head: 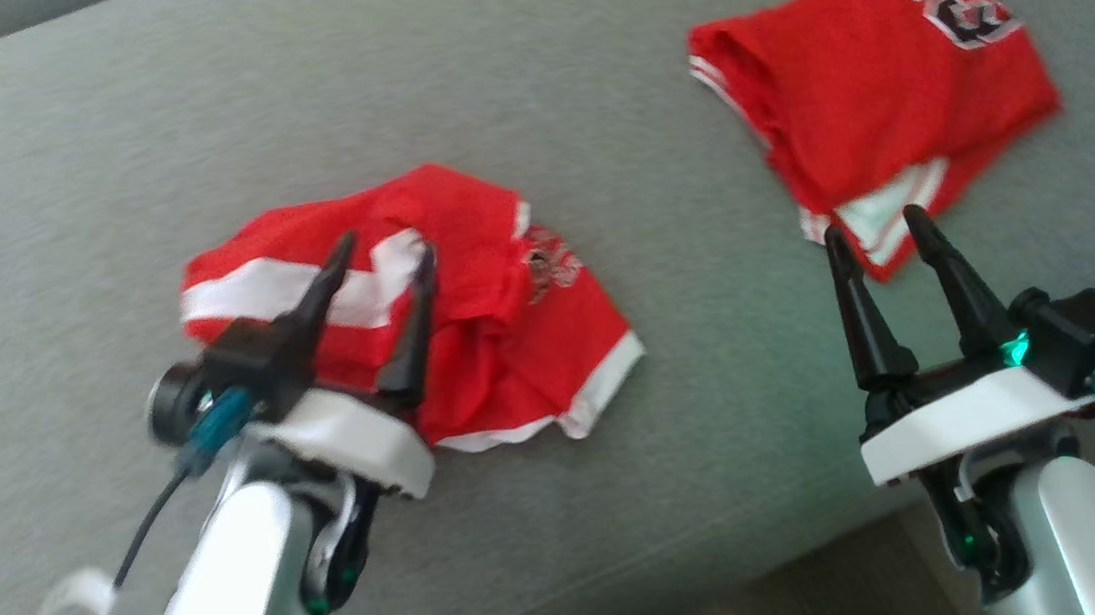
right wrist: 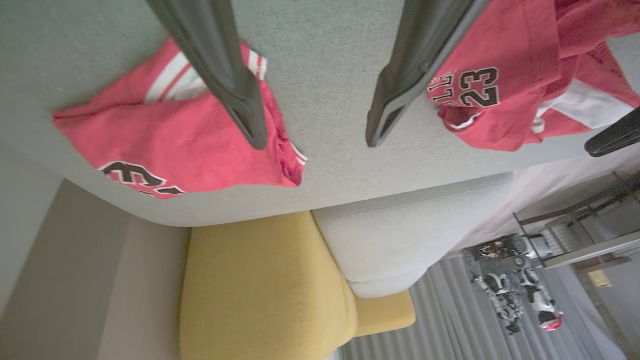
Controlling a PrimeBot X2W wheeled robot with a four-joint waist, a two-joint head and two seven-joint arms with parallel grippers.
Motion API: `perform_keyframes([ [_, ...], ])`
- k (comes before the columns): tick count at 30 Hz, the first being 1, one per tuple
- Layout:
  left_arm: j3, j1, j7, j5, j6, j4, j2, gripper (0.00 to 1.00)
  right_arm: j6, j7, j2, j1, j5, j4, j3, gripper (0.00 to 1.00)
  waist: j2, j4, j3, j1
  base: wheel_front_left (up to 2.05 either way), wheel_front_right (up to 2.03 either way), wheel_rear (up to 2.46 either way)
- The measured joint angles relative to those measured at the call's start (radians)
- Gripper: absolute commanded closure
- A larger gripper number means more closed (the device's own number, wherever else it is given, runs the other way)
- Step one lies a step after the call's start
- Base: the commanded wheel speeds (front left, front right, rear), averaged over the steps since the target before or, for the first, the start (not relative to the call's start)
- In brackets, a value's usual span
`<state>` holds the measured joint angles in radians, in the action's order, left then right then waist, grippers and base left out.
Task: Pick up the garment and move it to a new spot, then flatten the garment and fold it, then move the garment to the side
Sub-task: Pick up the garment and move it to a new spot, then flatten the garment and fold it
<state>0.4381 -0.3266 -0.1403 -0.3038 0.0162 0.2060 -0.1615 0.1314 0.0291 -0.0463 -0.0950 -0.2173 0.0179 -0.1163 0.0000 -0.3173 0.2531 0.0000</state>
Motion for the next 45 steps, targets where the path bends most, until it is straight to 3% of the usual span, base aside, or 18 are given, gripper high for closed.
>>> perform_keyframes([
  [7, -0.1, 0.096, -0.048, -0.008, -0.105, -0.06, -0.033, 0.0, 0.0, -0.026, 0.0, 0.0, 0.045, -0.025, 0.032, 0.0, 0.0, 0.113, -0.043, 0.0, 0.0, 0.0, 0.0],
  [13, -0.165, 0.172, -0.069, -0.021, -0.158, -0.09, -0.064, 0.0, 0.0, -0.05, 0.0, 0.006, 0.067, -0.032, 0.056, 0.0, 0.0, 0.198, -0.093, 0.0, 0.0, 0.0, 0.0],
  [22, -0.167, 0.287, -0.077, -0.035, -0.166, -0.125, -0.083, 0.0, 0.0, -0.081, 0.0, 0.059, 0.081, -0.035, 0.07, 0.0, 0.0, 0.26, -0.179, 0.0, 0.0, 0.0, 0.0],
  [33, -0.155, 0.4, -0.062, -0.041, -0.185, -0.169, -0.088, 0.0, 0.0, -0.108, 0.0, 0.132, 0.086, -0.037, 0.068, 0.0, 0.0, 0.255, -0.26, -0.0001, 0.0, 0.0, 0.0],
  [45, -0.144, 0.405, -0.045, -0.041, -0.198, -0.181, -0.093, 0.0, 0.0, -0.117, 0.0, 0.133, 0.086, -0.048, 0.069, 0.0, 0.0, 0.259, -0.265, -0.0001, 0.0, 0.0, 0.0],
])
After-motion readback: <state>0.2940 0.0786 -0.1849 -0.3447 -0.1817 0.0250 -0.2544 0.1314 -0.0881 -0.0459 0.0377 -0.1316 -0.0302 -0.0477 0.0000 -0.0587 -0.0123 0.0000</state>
